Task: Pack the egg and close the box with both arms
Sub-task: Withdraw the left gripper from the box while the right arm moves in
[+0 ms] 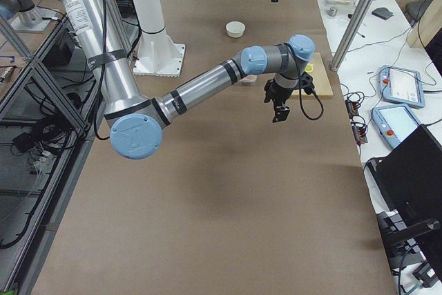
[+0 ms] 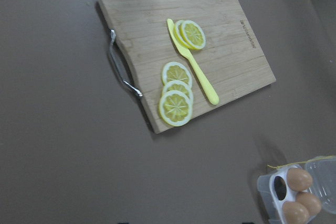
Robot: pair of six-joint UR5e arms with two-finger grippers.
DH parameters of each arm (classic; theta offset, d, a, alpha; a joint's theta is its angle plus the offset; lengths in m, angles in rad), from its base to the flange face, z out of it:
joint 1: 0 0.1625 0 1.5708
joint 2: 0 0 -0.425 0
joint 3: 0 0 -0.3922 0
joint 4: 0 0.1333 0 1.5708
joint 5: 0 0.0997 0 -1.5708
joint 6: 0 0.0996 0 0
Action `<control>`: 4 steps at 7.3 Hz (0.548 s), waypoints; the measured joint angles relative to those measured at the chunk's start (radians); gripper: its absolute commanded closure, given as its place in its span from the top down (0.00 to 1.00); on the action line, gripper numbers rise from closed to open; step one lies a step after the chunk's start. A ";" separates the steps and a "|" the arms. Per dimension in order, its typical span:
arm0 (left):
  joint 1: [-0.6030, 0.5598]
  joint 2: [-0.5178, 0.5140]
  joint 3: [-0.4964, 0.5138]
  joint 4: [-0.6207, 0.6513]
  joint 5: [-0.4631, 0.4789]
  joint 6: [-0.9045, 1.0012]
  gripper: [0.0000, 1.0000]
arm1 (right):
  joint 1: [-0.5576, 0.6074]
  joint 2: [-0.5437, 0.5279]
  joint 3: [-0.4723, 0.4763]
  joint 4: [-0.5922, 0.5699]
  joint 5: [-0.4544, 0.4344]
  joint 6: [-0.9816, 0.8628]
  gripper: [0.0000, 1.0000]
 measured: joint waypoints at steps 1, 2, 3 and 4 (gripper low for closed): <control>-0.028 0.023 0.002 0.001 -0.021 0.031 0.79 | -0.028 0.000 0.045 -0.002 -0.008 0.000 0.88; -0.045 0.050 0.003 0.004 -0.029 0.066 0.80 | -0.069 0.000 0.076 0.013 -0.021 0.001 0.79; -0.068 0.081 0.002 0.028 -0.032 0.137 0.82 | -0.111 -0.009 0.099 0.046 -0.042 0.000 0.76; -0.095 0.106 -0.005 0.091 -0.034 0.236 0.82 | -0.158 -0.023 0.110 0.076 -0.055 -0.004 0.70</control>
